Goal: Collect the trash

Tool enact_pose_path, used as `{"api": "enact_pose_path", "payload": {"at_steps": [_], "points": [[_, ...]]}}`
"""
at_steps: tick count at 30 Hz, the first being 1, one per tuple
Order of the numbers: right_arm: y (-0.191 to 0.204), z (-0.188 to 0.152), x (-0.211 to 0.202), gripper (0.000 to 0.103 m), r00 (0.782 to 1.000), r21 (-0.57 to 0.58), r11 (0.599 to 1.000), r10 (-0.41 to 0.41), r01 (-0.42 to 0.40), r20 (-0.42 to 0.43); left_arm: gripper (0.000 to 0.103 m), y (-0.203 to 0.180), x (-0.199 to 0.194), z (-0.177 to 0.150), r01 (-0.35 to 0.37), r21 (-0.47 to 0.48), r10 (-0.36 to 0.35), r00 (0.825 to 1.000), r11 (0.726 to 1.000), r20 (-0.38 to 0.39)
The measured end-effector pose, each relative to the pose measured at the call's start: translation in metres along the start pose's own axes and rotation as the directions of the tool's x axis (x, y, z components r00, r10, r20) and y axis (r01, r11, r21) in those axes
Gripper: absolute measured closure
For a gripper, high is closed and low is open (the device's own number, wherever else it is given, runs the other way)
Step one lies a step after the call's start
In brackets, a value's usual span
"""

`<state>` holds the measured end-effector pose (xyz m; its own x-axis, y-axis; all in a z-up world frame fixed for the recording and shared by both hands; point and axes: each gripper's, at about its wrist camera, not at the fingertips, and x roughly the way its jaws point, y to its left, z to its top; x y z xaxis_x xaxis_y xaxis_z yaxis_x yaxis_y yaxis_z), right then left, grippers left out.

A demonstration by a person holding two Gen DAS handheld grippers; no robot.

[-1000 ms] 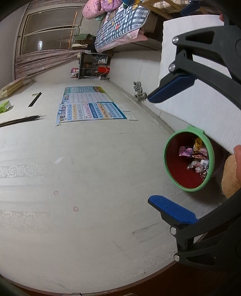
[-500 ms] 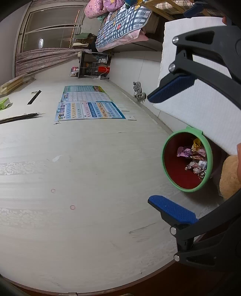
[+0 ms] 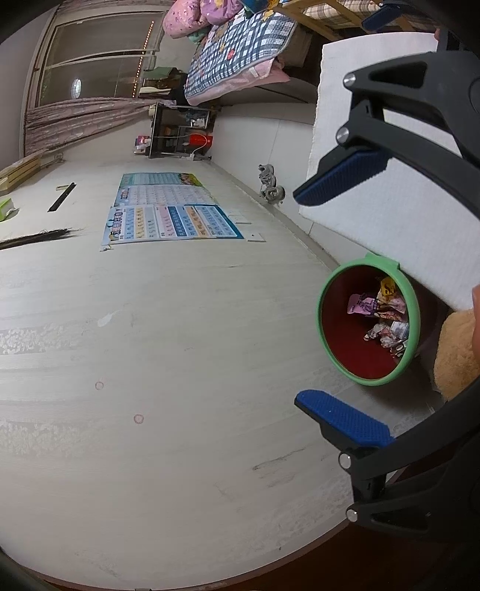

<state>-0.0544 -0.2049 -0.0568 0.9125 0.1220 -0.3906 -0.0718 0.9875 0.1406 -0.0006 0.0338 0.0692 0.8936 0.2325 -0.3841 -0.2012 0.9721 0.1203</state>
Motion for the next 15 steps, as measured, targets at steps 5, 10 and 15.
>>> {"api": "enact_pose_path", "payload": {"at_steps": [5,10,15], "points": [[0.0004,-0.0013,0.0007,0.007,1.000,-0.014,1.000,0.008,-0.008,-0.004,0.005,0.0008,0.0008,0.0007,0.002,-0.003,-0.002,1.000,1.000,-0.002],[0.0003,-0.0021,0.0008,0.007,1.000,-0.018,1.000,0.010,-0.010,-0.007,0.005,0.0014,0.0009,0.0014,0.002,-0.008,-0.002,1.000,1.000,0.000],[-0.0006,-0.0020,0.0013,0.007,1.000,-0.019,1.000,0.008,-0.008,-0.009,0.005,0.0019,0.0010,0.0015,0.004,-0.010,-0.005,1.000,1.000,-0.003]]}}
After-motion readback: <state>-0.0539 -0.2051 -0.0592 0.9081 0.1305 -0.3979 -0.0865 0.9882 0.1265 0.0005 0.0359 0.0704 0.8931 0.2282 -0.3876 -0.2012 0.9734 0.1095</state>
